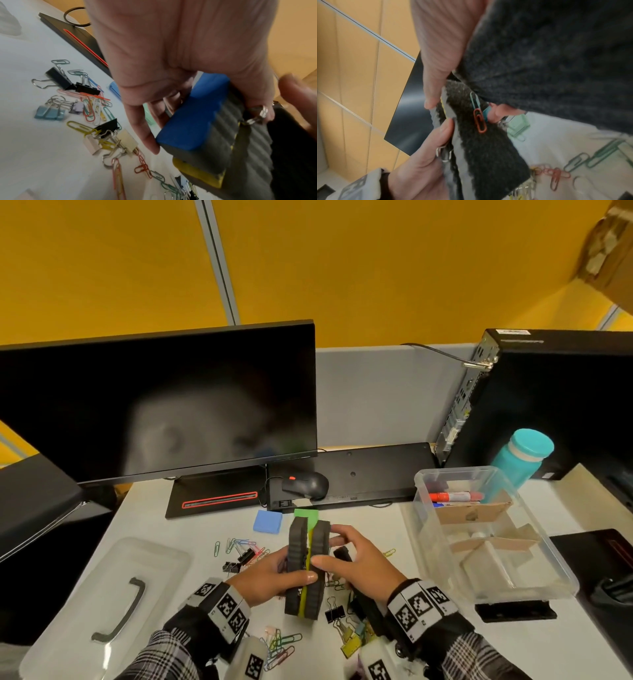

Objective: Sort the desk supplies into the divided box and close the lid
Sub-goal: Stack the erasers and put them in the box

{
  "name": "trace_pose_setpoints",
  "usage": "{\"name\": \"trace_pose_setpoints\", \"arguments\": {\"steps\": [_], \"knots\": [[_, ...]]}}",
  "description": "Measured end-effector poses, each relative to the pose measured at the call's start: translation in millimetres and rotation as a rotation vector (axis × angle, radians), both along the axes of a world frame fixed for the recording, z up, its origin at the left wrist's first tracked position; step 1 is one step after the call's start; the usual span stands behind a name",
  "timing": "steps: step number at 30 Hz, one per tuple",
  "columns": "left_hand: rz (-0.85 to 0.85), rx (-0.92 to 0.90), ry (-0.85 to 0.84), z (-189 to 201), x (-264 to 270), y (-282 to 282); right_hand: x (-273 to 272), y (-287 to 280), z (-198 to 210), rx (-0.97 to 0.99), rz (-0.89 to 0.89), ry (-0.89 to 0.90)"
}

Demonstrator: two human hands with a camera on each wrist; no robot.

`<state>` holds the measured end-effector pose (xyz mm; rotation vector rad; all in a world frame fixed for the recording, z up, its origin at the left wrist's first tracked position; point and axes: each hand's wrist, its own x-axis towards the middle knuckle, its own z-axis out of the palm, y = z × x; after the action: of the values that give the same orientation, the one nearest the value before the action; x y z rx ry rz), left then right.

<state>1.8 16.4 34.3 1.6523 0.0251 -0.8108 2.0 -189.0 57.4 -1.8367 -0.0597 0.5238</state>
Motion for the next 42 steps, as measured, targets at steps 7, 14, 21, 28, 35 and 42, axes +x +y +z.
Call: {"name": "trace_pose_setpoints", "arguments": {"steps": [7, 14, 21, 28, 35, 42], "knots": [[0.092, -0.005, -0.033, -1, 0, 7, -2, -3, -11, 0.032, -0.079, -0.056], [0.299, -0.113, 0.077, 4, 2, 17, -20, -13, -8, -0.307, 0.246, -0.124], [0.341, -0.124, 0.102, 16, 0, -3, -25, 8, 7, -0.468, 0.583, -0.491], [0.391, -0.100, 0.146, 20, 1, -6, -25, 10, 9, -0.471, 0.581, -0.524], [0.403, -0.096, 0.148, 14, 2, -13, -28, 4, 4, -0.515, 0.618, -0.506], [0.339, -0.121, 0.162, 15, 2, -17, -31, 3, -1, -0.561, 0.608, -0.483]]}}
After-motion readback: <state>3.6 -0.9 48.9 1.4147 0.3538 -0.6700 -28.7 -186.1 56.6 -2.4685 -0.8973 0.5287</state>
